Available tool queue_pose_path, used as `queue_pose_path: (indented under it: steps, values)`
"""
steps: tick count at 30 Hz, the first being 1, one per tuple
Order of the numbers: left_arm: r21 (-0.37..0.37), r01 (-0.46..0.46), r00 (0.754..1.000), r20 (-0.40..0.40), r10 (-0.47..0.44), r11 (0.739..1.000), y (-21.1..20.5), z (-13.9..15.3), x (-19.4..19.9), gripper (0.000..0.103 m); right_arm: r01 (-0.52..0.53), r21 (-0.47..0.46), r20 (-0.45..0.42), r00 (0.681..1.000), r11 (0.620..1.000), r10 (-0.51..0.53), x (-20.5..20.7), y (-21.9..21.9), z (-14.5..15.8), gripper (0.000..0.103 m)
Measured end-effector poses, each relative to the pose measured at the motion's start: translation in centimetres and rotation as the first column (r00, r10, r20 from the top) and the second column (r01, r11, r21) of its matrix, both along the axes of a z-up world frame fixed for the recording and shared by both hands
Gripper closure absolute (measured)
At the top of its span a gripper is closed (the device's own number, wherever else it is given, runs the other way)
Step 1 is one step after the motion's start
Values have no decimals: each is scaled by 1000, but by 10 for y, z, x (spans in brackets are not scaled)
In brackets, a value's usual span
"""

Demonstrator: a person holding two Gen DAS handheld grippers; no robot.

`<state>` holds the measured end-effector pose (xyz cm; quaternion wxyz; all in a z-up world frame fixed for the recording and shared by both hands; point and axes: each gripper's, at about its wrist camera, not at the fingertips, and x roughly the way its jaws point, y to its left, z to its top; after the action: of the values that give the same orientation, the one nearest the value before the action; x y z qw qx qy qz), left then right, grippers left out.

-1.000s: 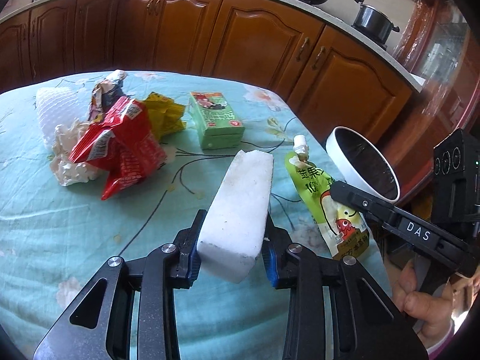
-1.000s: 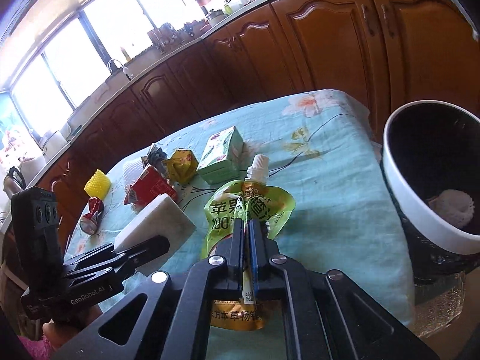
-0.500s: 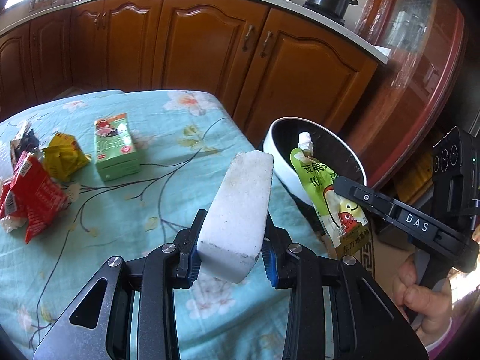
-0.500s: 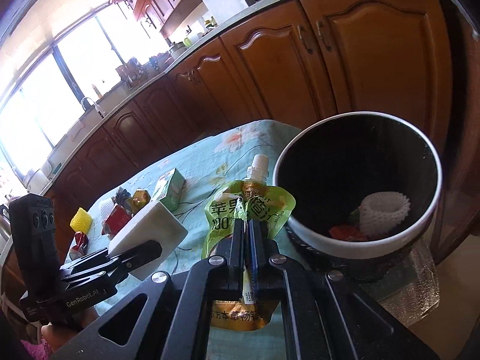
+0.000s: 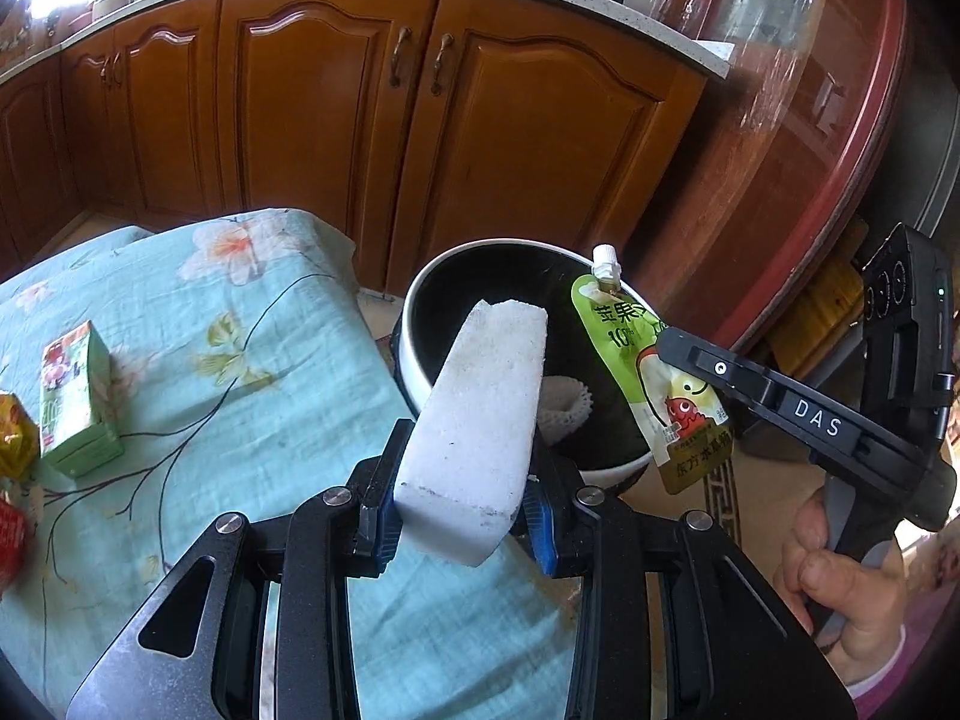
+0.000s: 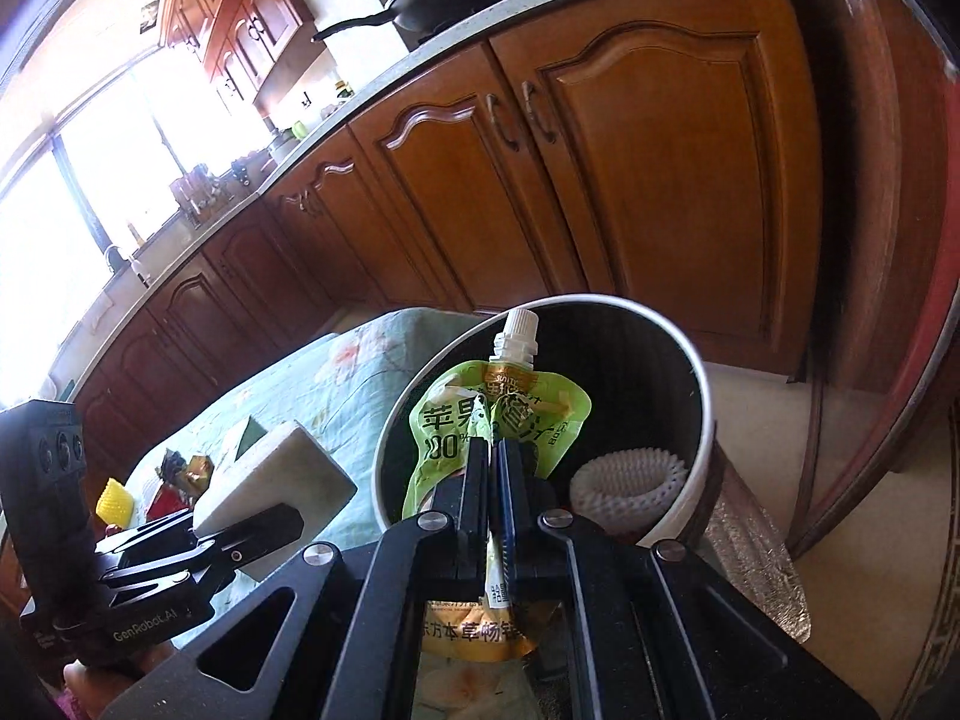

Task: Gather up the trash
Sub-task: 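Carry the foam block and juice pouch over the trash bin with both grippers, then open both grippers to drop the foam block and pouch into the bin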

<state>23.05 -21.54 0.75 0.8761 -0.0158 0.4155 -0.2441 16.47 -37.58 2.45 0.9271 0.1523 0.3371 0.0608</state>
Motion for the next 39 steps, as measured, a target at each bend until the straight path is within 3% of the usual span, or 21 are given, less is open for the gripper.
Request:
queue_pose_path:
  steps: [17,21,24,26,27,28,33,35,37,39]
  values:
    - [45,24,999,-32,-23,999,-44,-6,42,70,29,-33,-47,998,999,-30,36,-21,-12,99]
    - [51,30,999,-46,-27,998,-50,-7,48,66,25,-36,-59,998,999,-28,43,-22,-14,98]
    - [45,39,998,-59,-36,998,-52,-8,50,57,28,-13,-54,998,1000,-29,43,-25,-15,92]
    - [49,33,998,-50,-31,998,-51,-7,48,48,34,1,-50,998,999,-34,42,-27,-15,80]
    - [47,31,999,-45,-29,998,-49,-7,46,44,37,8,-44,998,999,-36,40,-28,-15,65]
    - [44,29,999,-43,-27,999,-46,-7,44,43,39,14,-37,999,999,-39,38,-28,-15,58]
    - [15,4,999,-41,-3,1000,-25,-7,31,43,51,49,-22,998,997,-50,25,-28,-14,54]
    - [5,-16,999,-40,16,1000,-13,-7,23,43,46,69,-1,999,997,-46,17,-23,-14,46]
    - [-3,-33,999,-38,33,999,-1,-9,15,42,35,88,31,999,996,-38,8,-17,-13,21]
    - [-8,-53,998,-37,53,999,12,-10,5,42,25,99,59,998,995,-31,-2,-8,-13,13]
